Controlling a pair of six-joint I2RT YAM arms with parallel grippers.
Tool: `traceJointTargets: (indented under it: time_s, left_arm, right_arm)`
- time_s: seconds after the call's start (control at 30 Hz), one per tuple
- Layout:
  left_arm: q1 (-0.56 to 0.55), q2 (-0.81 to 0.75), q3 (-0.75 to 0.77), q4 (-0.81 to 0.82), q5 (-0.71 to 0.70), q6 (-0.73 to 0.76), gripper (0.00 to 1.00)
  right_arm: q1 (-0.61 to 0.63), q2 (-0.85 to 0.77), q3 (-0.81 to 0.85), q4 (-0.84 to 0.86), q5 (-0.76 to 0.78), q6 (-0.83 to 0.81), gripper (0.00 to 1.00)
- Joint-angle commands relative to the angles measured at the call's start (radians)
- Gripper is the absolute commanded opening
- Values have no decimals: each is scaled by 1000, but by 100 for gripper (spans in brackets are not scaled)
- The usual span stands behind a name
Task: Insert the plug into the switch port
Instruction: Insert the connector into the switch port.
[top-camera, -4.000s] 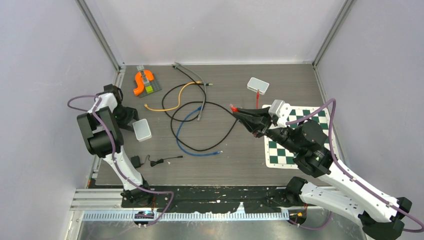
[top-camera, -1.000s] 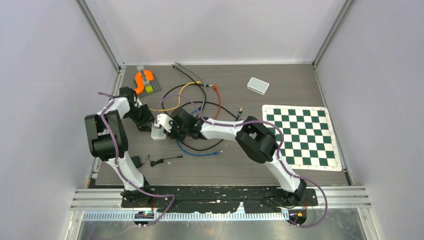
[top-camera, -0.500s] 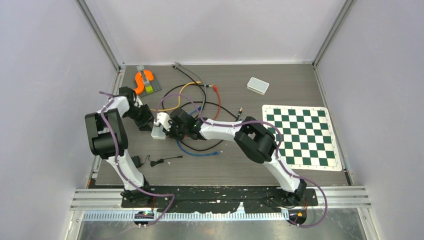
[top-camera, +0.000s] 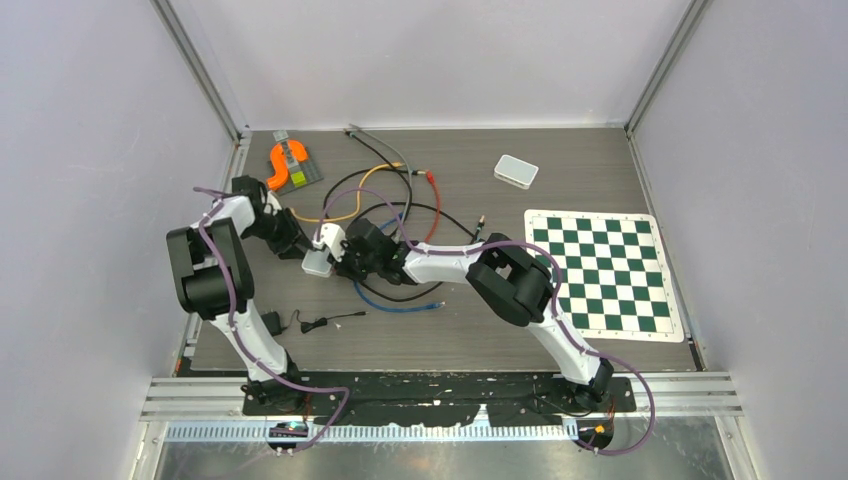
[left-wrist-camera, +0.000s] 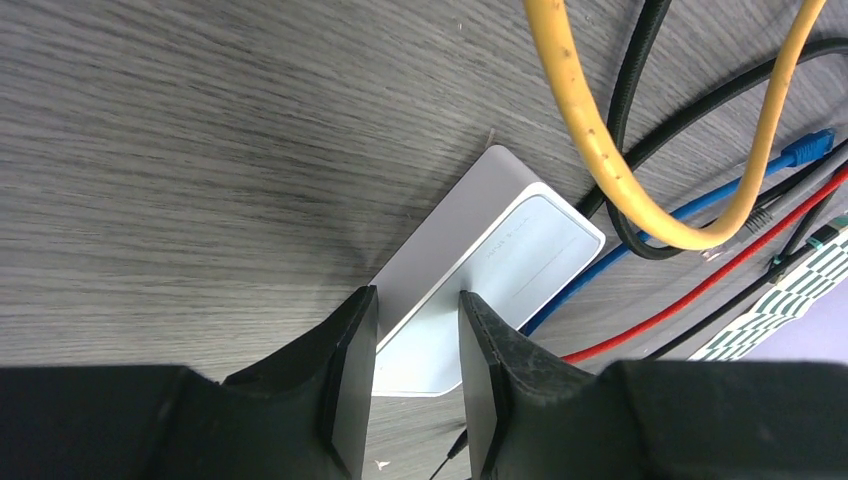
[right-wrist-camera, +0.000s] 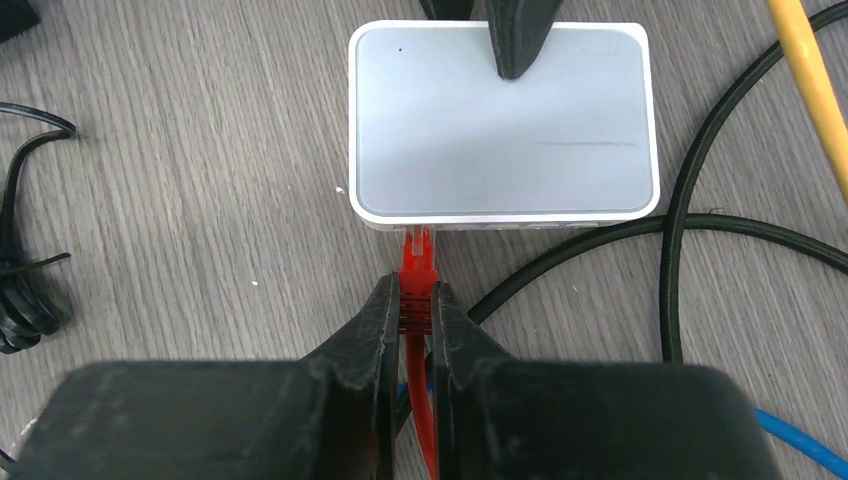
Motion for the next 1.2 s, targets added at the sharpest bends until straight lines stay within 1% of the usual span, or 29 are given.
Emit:
traceJointTargets:
  time_s: [0.0, 0.1, 0.27, 0.5, 0.6, 0.8, 1.0, 1.17]
  left_arm:
    - [-26, -26, -83, -60, 155, -45, 34]
    - [-27, -44, -124, -53, 158, -60, 31]
    - [-27, -72, -172, -44, 158, -83, 30]
    - [-26, -99, -242, -4, 196, -124, 27]
    - [-28, -127, -292, 51, 233, -158, 26]
    - [-34, -174, -394, 143, 301, -232, 22]
    - [-50, -192, -428, 161, 319, -260, 20]
    - [-55, -185, -480, 218, 349, -295, 16]
  right_arm:
    - [5, -36, -25, 188, 28, 52, 5]
    - [4, -39, -35, 208, 53, 72, 5]
    - [4, -51, -64, 269, 93, 103, 5]
    - [4, -76, -120, 342, 71, 120, 5]
    - [4, -90, -140, 371, 63, 116, 5]
    - [4, -92, -130, 390, 73, 136, 5]
    - [4, -82, -123, 407, 89, 153, 5]
    - [3, -66, -120, 427, 100, 165, 5]
